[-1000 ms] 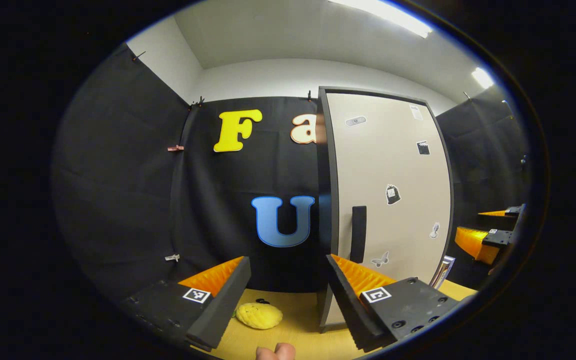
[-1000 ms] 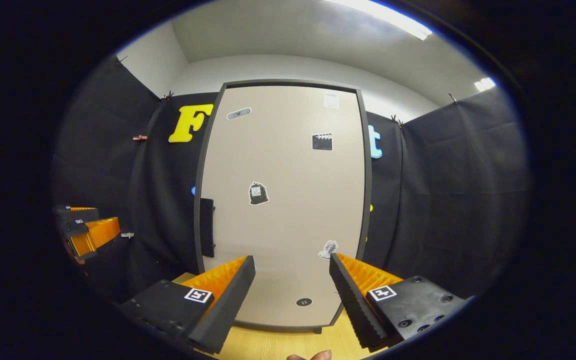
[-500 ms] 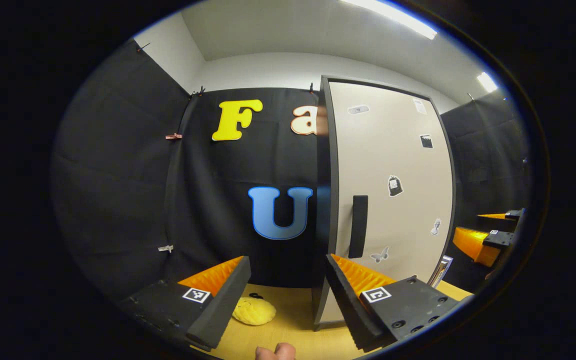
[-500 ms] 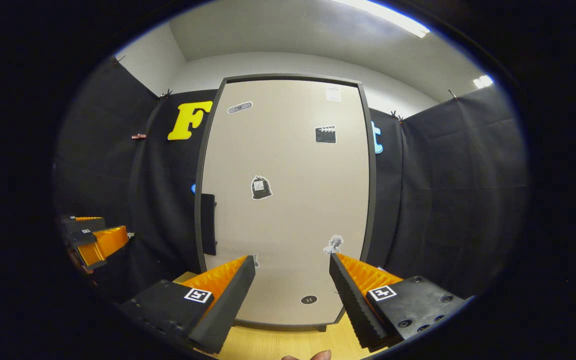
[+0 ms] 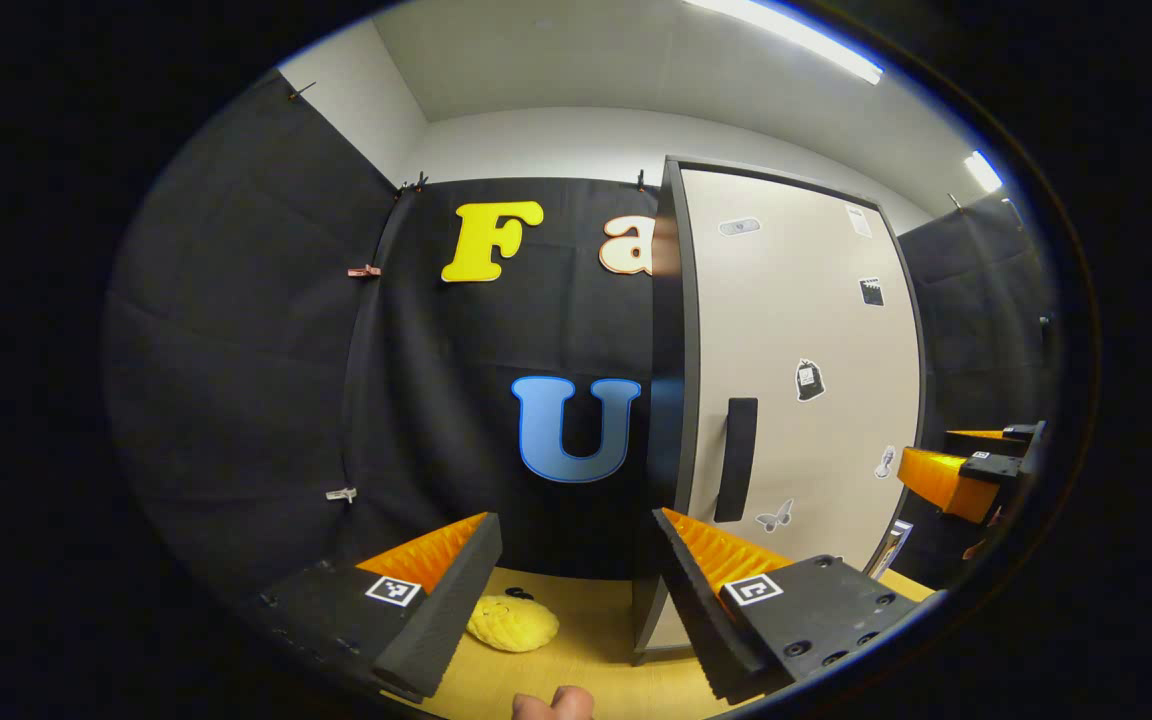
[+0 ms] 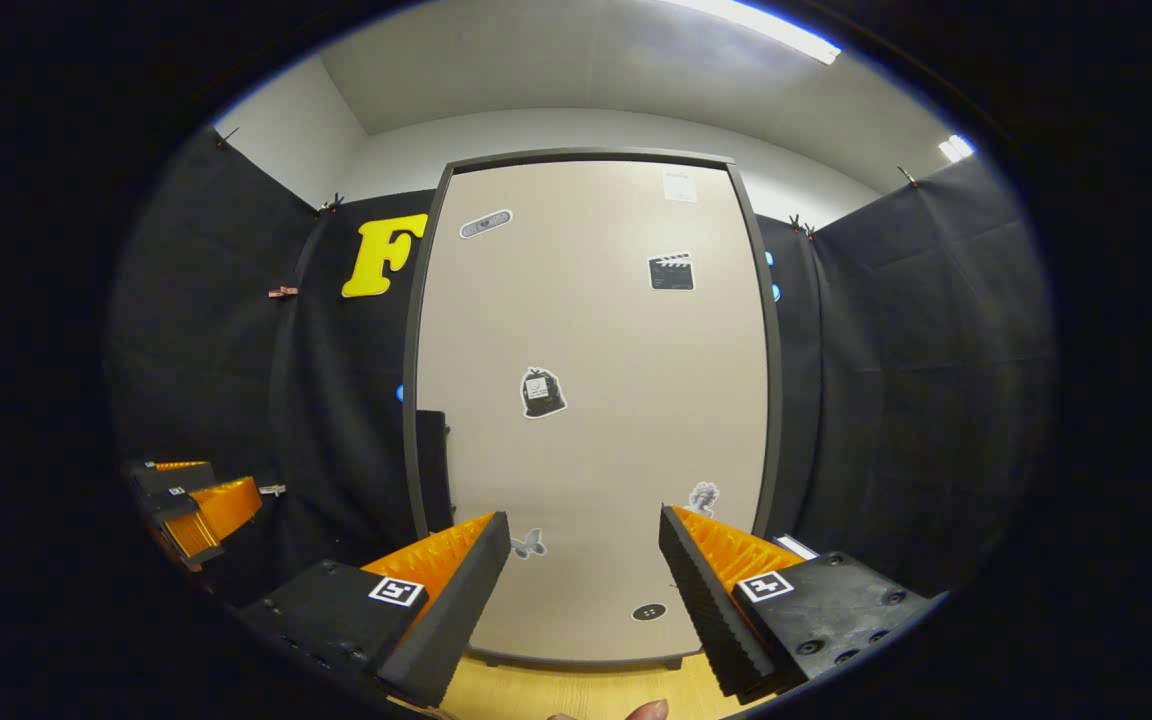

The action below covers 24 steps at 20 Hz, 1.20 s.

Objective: Open the cabinet door with the right hand, grasp the bottle in the cabinet with the left hand and place it on the coaster, then close the cabinet door with the right hand.

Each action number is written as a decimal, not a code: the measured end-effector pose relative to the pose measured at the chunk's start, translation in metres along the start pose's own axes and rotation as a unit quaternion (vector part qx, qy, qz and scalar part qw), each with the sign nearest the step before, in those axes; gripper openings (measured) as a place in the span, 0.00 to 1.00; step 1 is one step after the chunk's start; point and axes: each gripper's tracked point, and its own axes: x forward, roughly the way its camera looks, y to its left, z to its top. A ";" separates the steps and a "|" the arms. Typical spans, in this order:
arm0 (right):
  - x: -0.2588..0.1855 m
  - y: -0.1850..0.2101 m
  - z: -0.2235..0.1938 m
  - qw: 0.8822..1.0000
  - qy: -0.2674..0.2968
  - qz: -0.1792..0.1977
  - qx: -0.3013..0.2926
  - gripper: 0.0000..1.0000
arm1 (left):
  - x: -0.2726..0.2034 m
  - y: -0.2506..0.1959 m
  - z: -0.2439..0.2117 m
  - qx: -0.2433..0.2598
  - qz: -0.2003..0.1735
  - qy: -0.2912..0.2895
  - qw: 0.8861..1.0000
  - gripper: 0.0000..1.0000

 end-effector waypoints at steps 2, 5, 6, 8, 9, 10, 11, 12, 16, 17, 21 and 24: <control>0.008 0.014 0.005 1.000 -0.006 0.008 0.005 0.97 | -0.003 0.010 0.002 0.007 0.006 -0.003 1.000 0.94; 0.024 0.041 0.008 1.000 -0.007 0.026 0.009 0.97 | -0.006 0.020 0.002 0.013 0.013 -0.003 1.000 0.94; 0.030 0.050 0.008 0.999 -0.007 0.031 0.011 0.97 | -0.008 0.023 0.002 0.011 0.014 -0.003 1.000 0.94; 0.043 0.068 0.008 0.999 -0.009 0.041 0.006 0.97 | -0.011 0.028 0.002 0.008 0.012 -0.004 1.000 0.94; 0.049 0.076 0.004 0.999 -0.006 0.046 0.005 0.97 | -0.013 0.031 0.002 0.010 0.014 -0.004 1.000 0.94; 0.056 0.086 0.001 0.999 -0.002 0.051 0.006 0.97 | -0.015 0.033 0.003 0.011 0.015 -0.005 1.000 0.94; 0.063 0.093 -0.002 0.998 0.001 0.055 0.006 0.97 | -0.017 0.034 0.003 0.011 0.015 -0.006 1.000 0.94; 0.070 0.099 -0.005 0.999 0.001 0.054 0.002 0.97 | -0.017 0.035 0.004 0.009 0.014 -0.006 1.000 0.94; 0.096 0.119 -0.020 0.999 0.011 0.051 -0.002 0.98 | -0.022 0.042 0.002 0.005 0.016 -0.006 1.000 0.94; 0.102 0.122 -0.023 0.999 0.013 0.049 0.004 0.98 | -0.021 0.043 0.001 0.005 0.016 -0.005 1.000 0.94; 0.126 0.126 -0.031 0.999 0.019 0.029 0.017 0.89 | -0.024 0.049 -0.001 0.005 0.018 -0.006 1.000 0.94; 0.142 0.128 -0.040 0.999 0.028 0.023 0.027 0.72 | -0.025 0.052 -0.005 0.004 0.018 -0.002 1.000 0.94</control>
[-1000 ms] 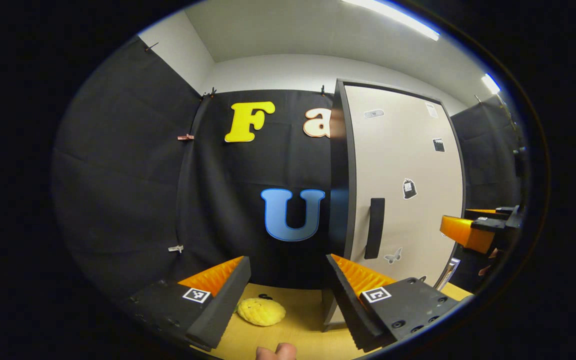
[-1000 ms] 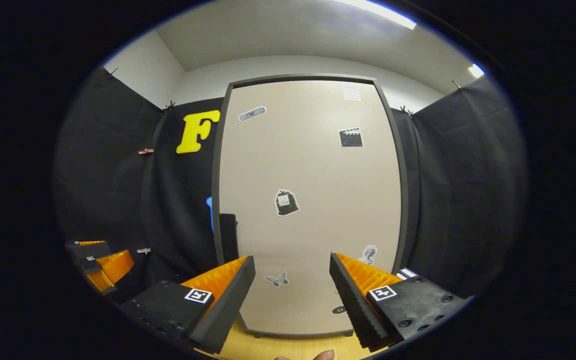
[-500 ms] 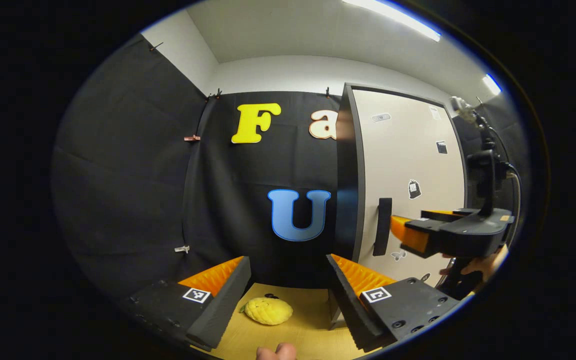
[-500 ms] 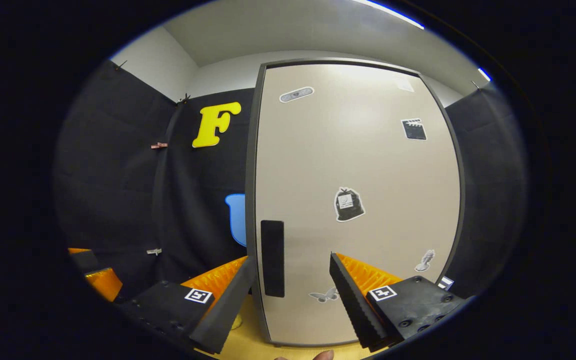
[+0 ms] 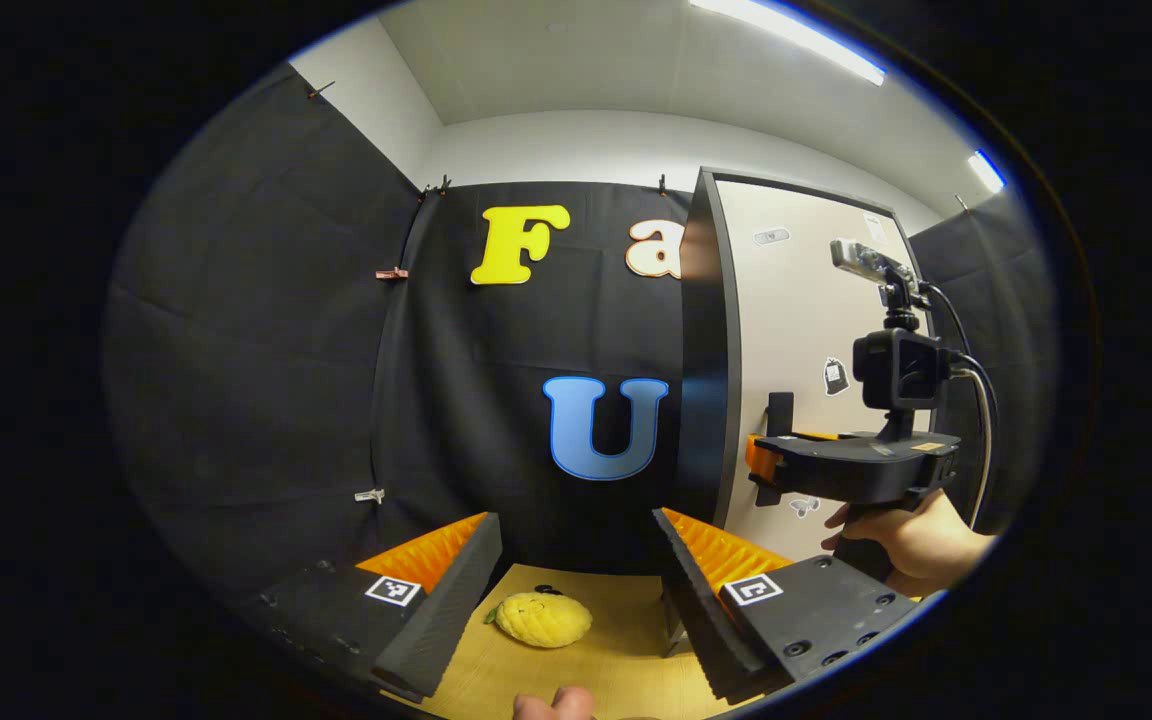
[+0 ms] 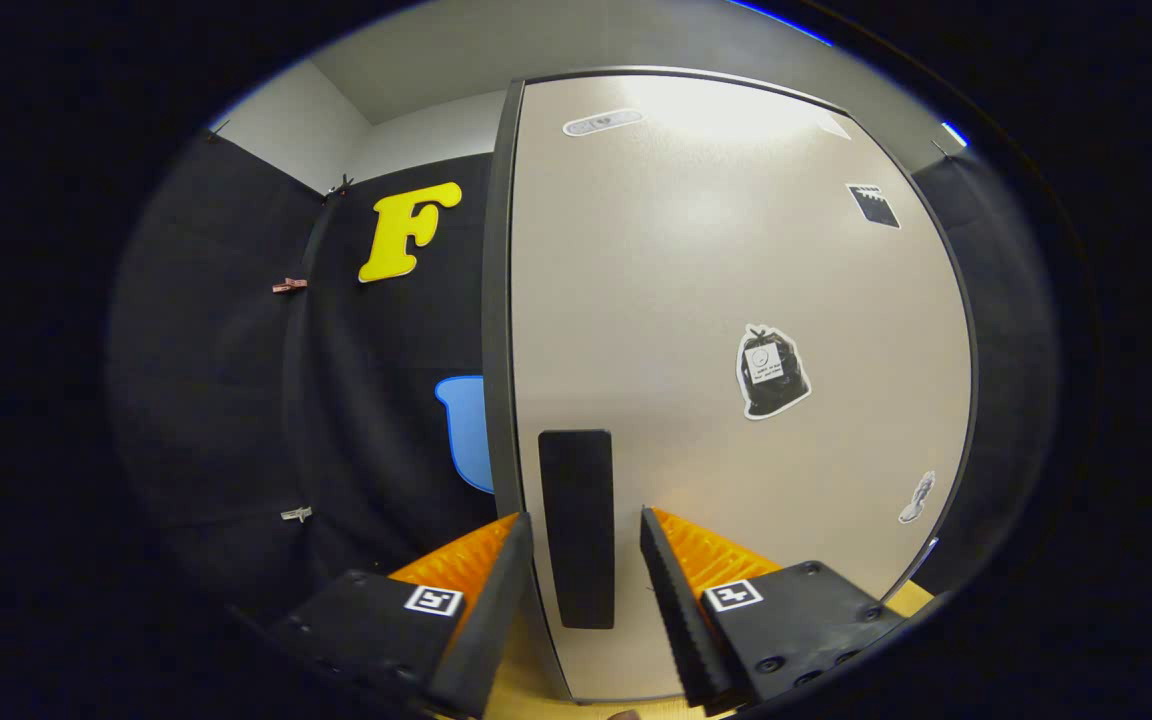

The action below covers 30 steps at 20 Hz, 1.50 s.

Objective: Open the cabinet door with the right hand, grasp the bottle in the cabinet with the left hand and place it on the coaster, then close the cabinet door with the right hand.

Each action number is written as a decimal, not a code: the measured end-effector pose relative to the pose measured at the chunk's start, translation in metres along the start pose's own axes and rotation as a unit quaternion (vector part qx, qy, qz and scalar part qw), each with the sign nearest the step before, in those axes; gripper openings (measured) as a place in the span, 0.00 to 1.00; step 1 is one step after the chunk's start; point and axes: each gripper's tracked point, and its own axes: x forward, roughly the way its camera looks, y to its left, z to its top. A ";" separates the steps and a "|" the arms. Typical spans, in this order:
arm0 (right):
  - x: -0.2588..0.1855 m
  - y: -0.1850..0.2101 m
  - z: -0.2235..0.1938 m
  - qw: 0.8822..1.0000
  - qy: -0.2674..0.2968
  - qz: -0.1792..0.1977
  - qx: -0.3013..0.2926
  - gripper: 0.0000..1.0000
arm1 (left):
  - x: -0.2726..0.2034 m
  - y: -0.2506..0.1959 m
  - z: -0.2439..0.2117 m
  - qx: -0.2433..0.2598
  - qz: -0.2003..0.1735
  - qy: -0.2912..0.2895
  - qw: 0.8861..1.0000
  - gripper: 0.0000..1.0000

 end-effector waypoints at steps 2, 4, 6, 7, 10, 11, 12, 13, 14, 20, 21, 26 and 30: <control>0.004 -0.001 -0.007 1.000 0.008 -0.005 -0.007 0.48 | 0.000 0.002 -0.004 -0.006 0.002 0.005 1.000 0.94; 0.007 -0.002 -0.005 1.000 -0.005 -0.013 -0.020 0.37 | -0.004 0.000 -0.007 -0.010 -0.001 0.009 1.000 0.94; 0.002 -0.001 -0.006 1.000 0.001 -0.012 -0.007 0.30 | -0.006 0.001 -0.007 -0.006 0.000 0.010 1.000 0.94; 0.004 -0.001 -0.005 1.000 0.004 -0.004 0.004 0.21 | -0.009 0.001 -0.008 -0.006 0.001 0.010 1.000 0.94; -0.005 0.002 -0.004 1.000 0.016 0.022 0.001 0.15 | -0.012 0.003 -0.004 -0.010 0.001 0.008 1.000 0.94; -0.012 0.002 -0.004 0.999 0.018 0.028 -0.004 0.14 | -0.009 0.004 -0.002 -0.009 0.002 0.006 1.000 0.94; -0.021 0.004 -0.001 0.999 0.017 0.034 0.001 0.14 | -0.008 0.005 0.000 -0.007 0.003 0.005 1.000 0.94; -0.032 0.006 0.001 0.999 0.018 0.042 0.006 0.14 | -0.009 0.005 0.003 -0.005 0.003 0.003 1.000 0.94; -0.046 0.007 0.004 0.999 0.017 0.051 0.006 0.14 | -0.010 0.004 0.005 -0.003 0.003 0.001 1.000 0.94; -0.115 -0.012 0.009 0.995 0.025 0.093 0.005 0.14 | -0.032 -0.021 0.002 -0.004 -0.013 0.000 1.000 0.94; -0.125 -0.016 0.010 0.994 0.027 0.103 0.004 0.14 | -0.033 -0.027 0.001 -0.006 -0.016 0.001 1.000 0.94; -0.162 -0.038 0.014 0.990 0.031 0.136 -0.001 0.14 | -0.033 -0.049 0.004 0.002 -0.029 0.001 1.000 0.94; -0.185 -0.061 0.019 0.991 0.027 0.128 -0.003 0.14 | -0.032 -0.065 0.005 0.002 -0.040 -0.003 0.999 0.95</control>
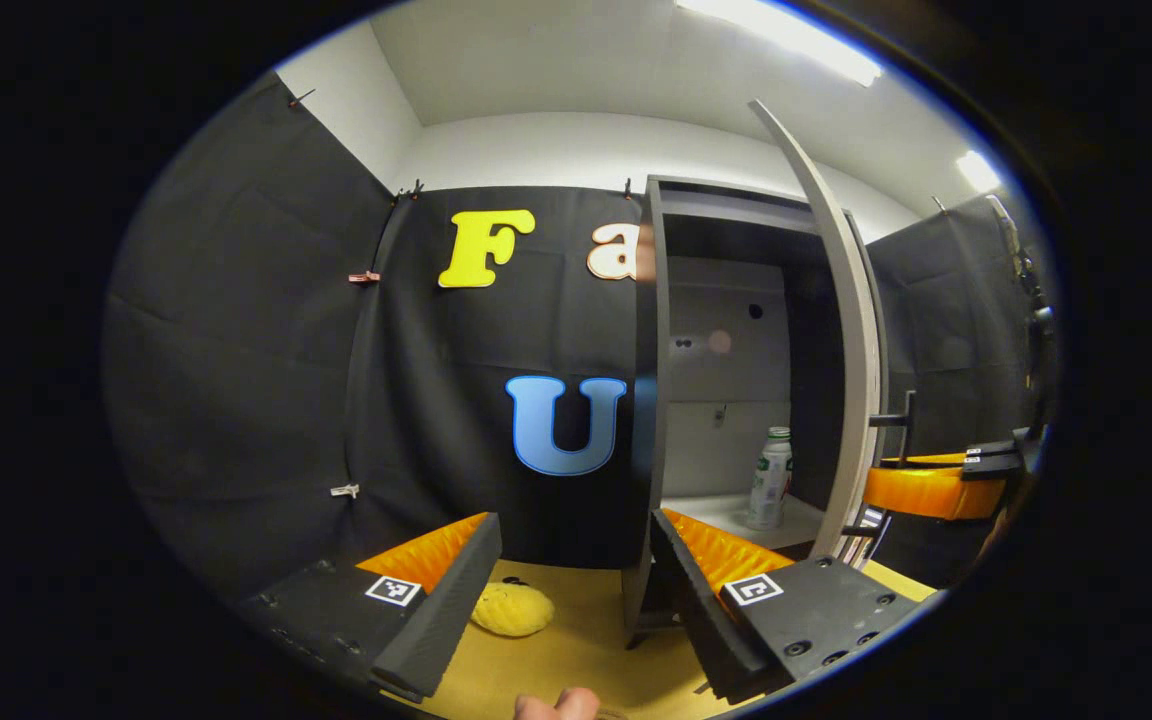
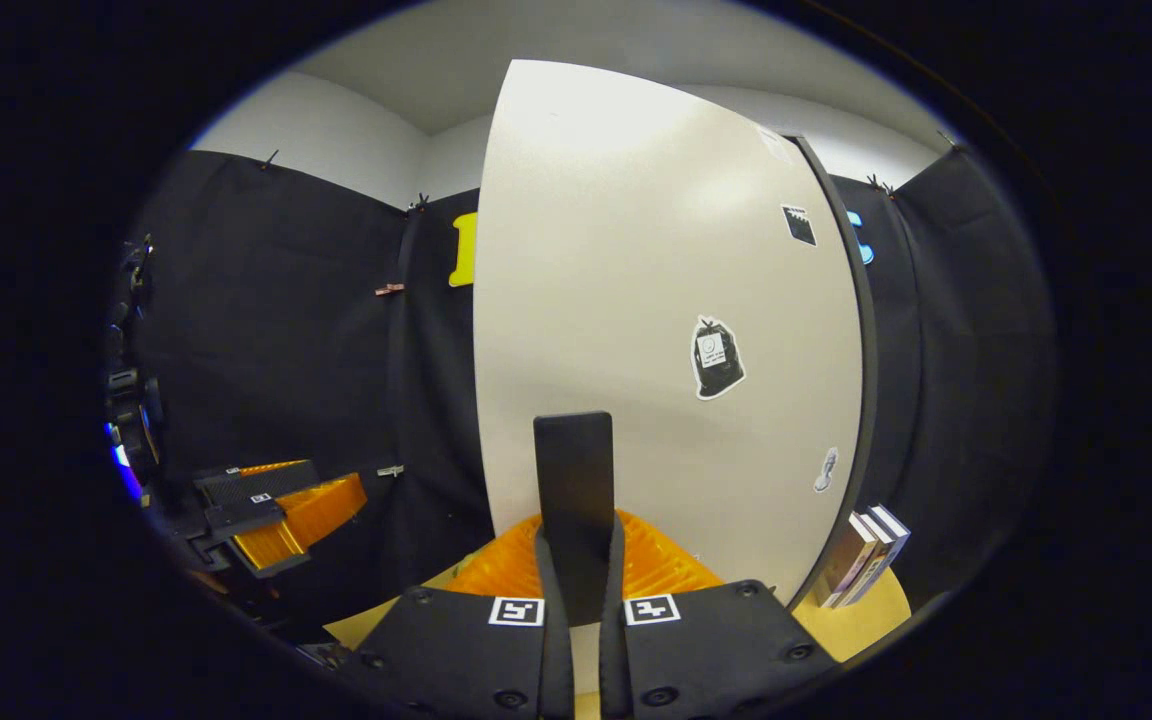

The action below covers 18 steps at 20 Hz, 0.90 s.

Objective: Open the cabinet door with the right hand, grasp the bottle in the cabinet with the left hand and place it on the coaster, then close the cabinet door with the right hand.

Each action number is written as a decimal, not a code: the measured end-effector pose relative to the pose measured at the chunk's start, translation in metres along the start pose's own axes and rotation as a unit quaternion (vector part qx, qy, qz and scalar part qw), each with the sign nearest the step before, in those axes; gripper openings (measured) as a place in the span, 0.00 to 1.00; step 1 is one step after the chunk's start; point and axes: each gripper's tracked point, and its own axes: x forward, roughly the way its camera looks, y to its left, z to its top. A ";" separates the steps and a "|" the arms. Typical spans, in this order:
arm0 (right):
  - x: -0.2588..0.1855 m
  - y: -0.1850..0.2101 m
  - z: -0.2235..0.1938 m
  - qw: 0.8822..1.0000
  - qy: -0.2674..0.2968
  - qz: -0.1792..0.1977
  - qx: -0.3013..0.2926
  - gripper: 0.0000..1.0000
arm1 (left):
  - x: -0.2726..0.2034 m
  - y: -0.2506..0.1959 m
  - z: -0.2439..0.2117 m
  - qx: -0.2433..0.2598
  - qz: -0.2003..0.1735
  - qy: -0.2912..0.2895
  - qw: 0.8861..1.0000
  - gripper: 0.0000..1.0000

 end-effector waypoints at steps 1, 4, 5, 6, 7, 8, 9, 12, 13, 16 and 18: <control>-0.006 -0.003 -0.001 1.000 0.000 -0.002 0.002 0.14 | 0.000 -0.002 0.000 -0.001 -0.003 -0.001 1.000 0.95; -0.024 -0.015 0.001 1.000 -0.001 -0.011 0.004 0.14 | 0.001 -0.010 0.002 0.003 -0.011 -0.001 1.000 0.94; -0.029 -0.020 0.002 1.000 -0.002 -0.014 0.002 0.14 | 0.002 -0.013 0.001 0.004 -0.014 -0.002 1.000 0.94; -0.035 -0.023 0.002 1.000 -0.003 -0.018 0.002 0.14 | 0.002 -0.016 0.001 0.004 -0.018 -0.003 1.000 0.94; -0.040 -0.028 0.002 1.000 -0.003 -0.021 0.005 0.14 | 0.002 -0.018 0.001 0.002 -0.022 -0.002 1.000 0.94; -0.045 -0.032 0.003 1.000 -0.003 -0.024 0.008 0.14 | 0.003 -0.020 0.001 0.001 -0.025 -0.001 1.000 0.94; -0.050 -0.037 0.003 1.000 -0.002 -0.027 0.009 0.14 | 0.003 -0.021 0.000 0.002 -0.027 -0.001 1.000 0.94; -0.063 -0.050 0.005 0.999 -0.003 -0.043 0.013 0.14 | 0.005 -0.026 0.000 0.008 -0.031 -0.001 0.999 0.94; -0.067 -0.055 0.006 0.999 -0.004 -0.048 0.013 0.14 | 0.006 -0.028 -0.001 0.008 -0.031 -0.001 0.999 0.94; -0.080 -0.070 0.008 0.998 -0.007 -0.064 0.014 0.14 | 0.007 -0.036 0.002 0.006 -0.038 -0.003 0.999 0.94; -0.088 -0.081 0.008 0.997 -0.008 -0.076 0.017 0.13 | 0.008 -0.040 0.005 0.009 -0.038 -0.007 0.999 0.94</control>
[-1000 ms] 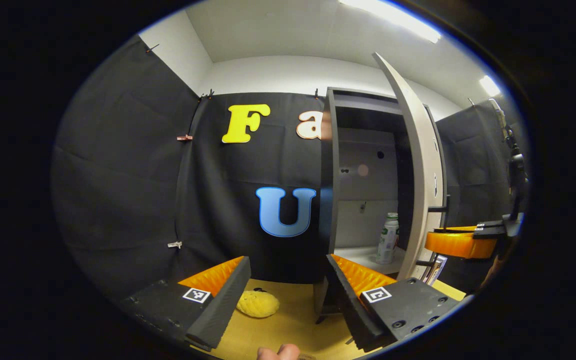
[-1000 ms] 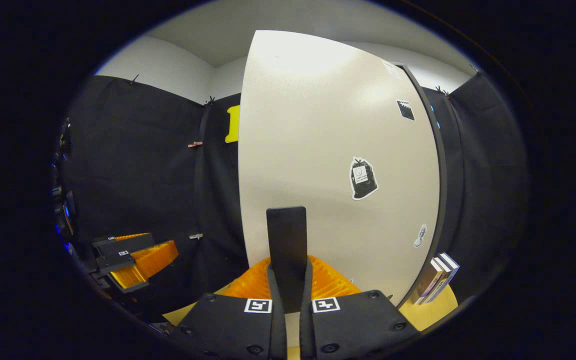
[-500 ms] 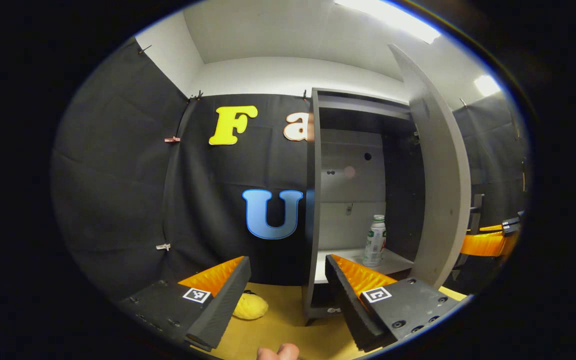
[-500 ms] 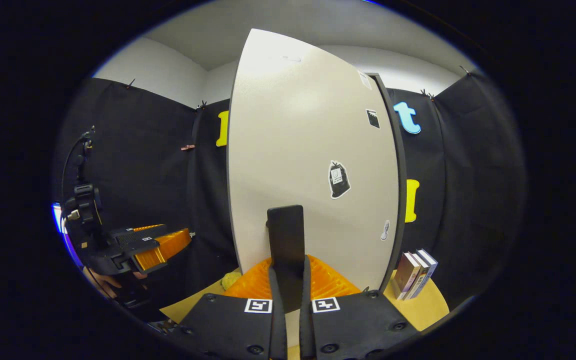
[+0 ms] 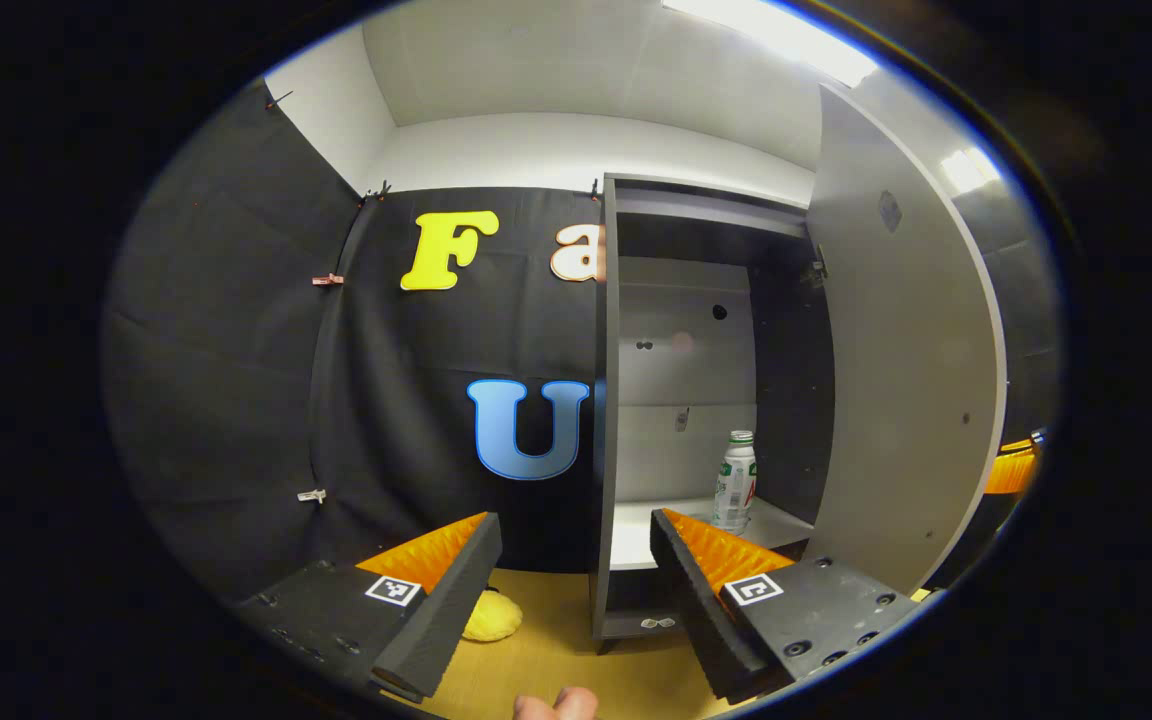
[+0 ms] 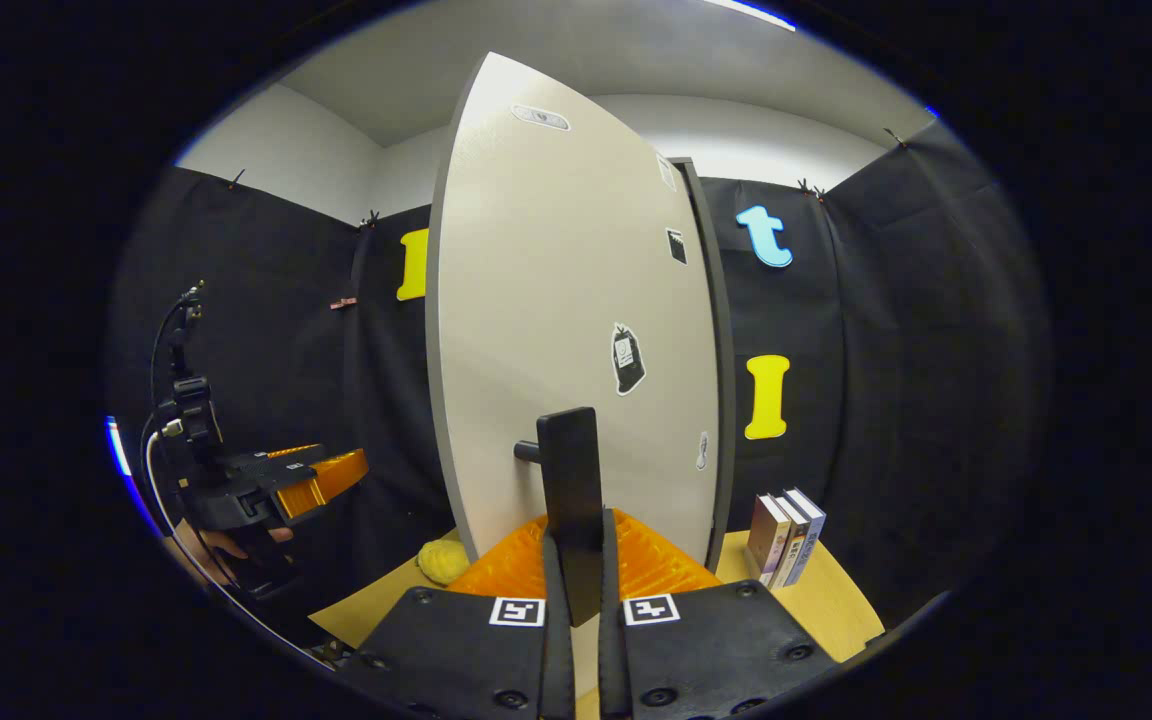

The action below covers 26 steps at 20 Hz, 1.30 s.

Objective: Open the cabinet door with the right hand, grasp the bottle in the cabinet with the left hand and place it on the coaster, then close the cabinet door with the right hand.

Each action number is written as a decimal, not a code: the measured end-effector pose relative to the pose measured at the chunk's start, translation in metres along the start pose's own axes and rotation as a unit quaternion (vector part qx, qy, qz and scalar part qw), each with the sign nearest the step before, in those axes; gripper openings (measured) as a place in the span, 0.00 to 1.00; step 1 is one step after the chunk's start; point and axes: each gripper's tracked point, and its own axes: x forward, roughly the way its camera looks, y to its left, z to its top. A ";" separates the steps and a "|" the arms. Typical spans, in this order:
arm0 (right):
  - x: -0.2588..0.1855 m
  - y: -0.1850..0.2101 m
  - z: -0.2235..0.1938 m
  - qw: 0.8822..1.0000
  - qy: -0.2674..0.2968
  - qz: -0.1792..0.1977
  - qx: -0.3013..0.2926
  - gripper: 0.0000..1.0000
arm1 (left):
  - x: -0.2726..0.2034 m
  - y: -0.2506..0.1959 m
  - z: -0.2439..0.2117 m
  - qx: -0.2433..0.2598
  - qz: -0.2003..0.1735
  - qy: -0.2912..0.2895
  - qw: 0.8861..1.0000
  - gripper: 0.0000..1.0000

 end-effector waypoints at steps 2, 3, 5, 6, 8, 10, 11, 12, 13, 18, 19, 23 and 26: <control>-0.006 -0.014 0.002 1.000 -0.002 -0.014 -0.001 0.13 | 0.001 -0.005 0.001 0.001 0.001 -0.003 1.000 0.94; -0.008 -0.021 0.003 1.000 -0.003 -0.019 -0.002 0.13 | 0.002 -0.009 0.000 0.001 0.002 -0.002 1.000 0.94; -0.015 -0.035 0.005 1.000 -0.005 -0.028 -0.002 0.13 | 0.003 -0.020 -0.001 -0.001 0.000 0.002 1.000 0.94; -0.019 -0.041 0.006 1.000 -0.003 -0.031 0.001 0.13 | 0.005 -0.025 0.000 -0.001 0.000 0.003 1.000 0.94; -0.030 -0.059 0.007 0.999 0.000 -0.040 0.009 0.13 | 0.009 -0.037 0.001 0.003 -0.002 0.005 1.000 0.94; -0.034 -0.075 0.009 0.999 0.000 -0.047 0.014 0.12 | 0.013 -0.051 0.000 0.008 -0.007 0.008 1.000 0.94; -0.035 -0.083 0.010 0.999 -0.001 -0.050 0.011 0.12 | 0.013 -0.058 -0.001 0.011 -0.008 0.009 1.000 0.94; -0.035 -0.092 0.011 0.998 -0.001 -0.055 0.007 0.12 | 0.015 -0.065 0.000 0.012 -0.008 0.010 1.000 0.94; -0.034 -0.102 0.012 0.998 -0.001 -0.060 0.005 0.13 | 0.018 -0.071 0.002 0.011 -0.010 0.010 1.000 0.94; -0.047 -0.128 0.015 0.998 -0.001 -0.058 0.015 0.08 | 0.032 -0.107 0.010 0.015 -0.022 0.006 1.000 0.94; -0.048 -0.126 0.014 0.999 0.000 -0.051 0.007 0.08 | 0.034 -0.114 0.010 0.016 -0.025 0.007 1.000 0.94; -0.052 -0.132 0.010 0.999 0.007 -0.048 0.008 0.08 | 0.047 -0.146 0.012 0.019 -0.040 0.005 0.999 0.94; -0.059 -0.138 0.009 0.999 0.011 -0.046 0.025 0.07 | 0.059 -0.167 0.011 0.016 -0.046 0.007 0.999 0.95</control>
